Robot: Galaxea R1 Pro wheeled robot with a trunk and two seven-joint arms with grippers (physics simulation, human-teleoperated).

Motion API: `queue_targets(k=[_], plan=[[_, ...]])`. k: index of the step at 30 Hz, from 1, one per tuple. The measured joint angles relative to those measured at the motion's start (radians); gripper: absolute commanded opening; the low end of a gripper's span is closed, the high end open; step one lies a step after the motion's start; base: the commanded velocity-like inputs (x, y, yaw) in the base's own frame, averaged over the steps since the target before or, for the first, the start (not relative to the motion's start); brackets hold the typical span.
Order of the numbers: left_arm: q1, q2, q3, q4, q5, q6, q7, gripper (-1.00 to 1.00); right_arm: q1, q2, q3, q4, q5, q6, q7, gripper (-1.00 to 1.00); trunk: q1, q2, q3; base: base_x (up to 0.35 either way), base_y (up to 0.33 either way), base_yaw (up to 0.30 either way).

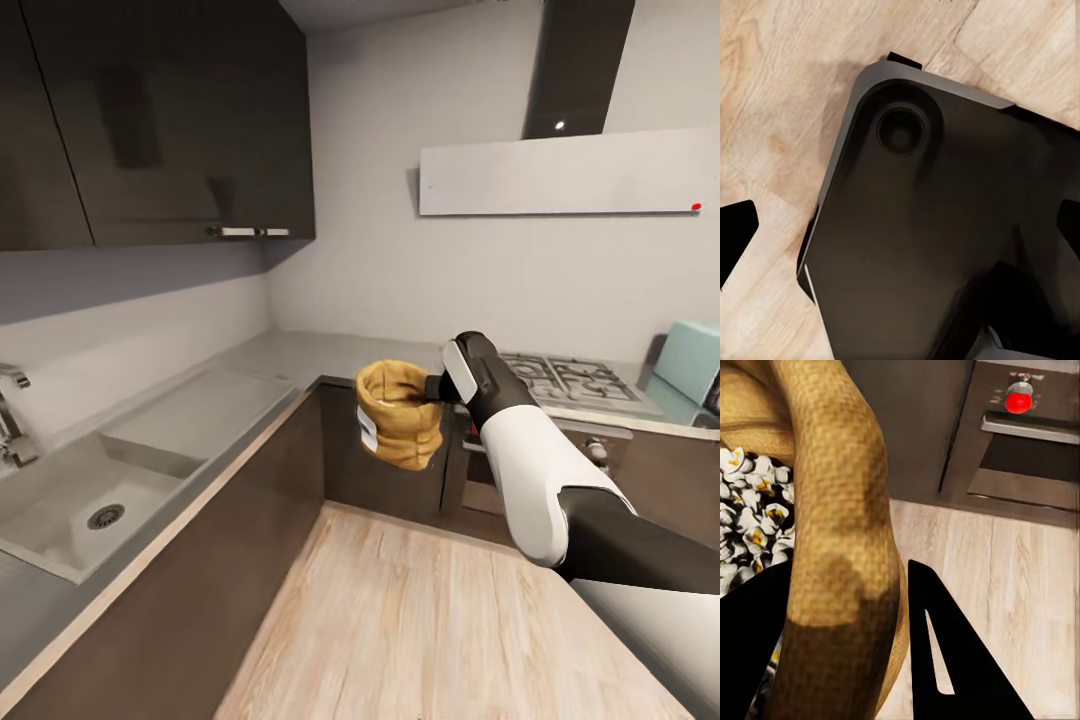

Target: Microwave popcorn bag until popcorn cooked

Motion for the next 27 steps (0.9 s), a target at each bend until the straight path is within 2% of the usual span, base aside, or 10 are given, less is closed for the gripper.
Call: queue_targets(k=[18, 21, 25, 27], plan=[[0.0, 0.0, 0.0, 0.0, 0.001, 0.001, 0.0, 1.0, 0.0, 0.0, -0.001, 0.01, 0.0, 0.0, -0.002, -1.0, 0.0, 0.0, 0.0, 0.0, 0.0, -0.286], [0.0, 0.0, 0.0, 0.0, 0.001, 0.0, 0.0, 1.0, 0.0, 0.0, -0.001, 0.056, -0.001, 0.0, -0.004, -1.0, 0.0, 0.0, 0.0, 0.0, 0.0, -0.287], [0.0, 0.0, 0.0, 0.0, 0.001, 0.001, 0.0, 1.0, 0.0, 0.0, -0.001, 0.066, -0.004, 0.0, 0.001, -1.0, 0.0, 0.0, 0.0, 0.0, 0.0, -0.287], [0.0, 0.0, 0.0, 0.0, 0.001, 0.001, 0.0, 1.0, 0.0, -0.02, 0.0, 0.066, 0.008, 0.0, 0.0, -1.0, 0.0, 0.0, 0.0, 0.0, 0.0, -0.287]])
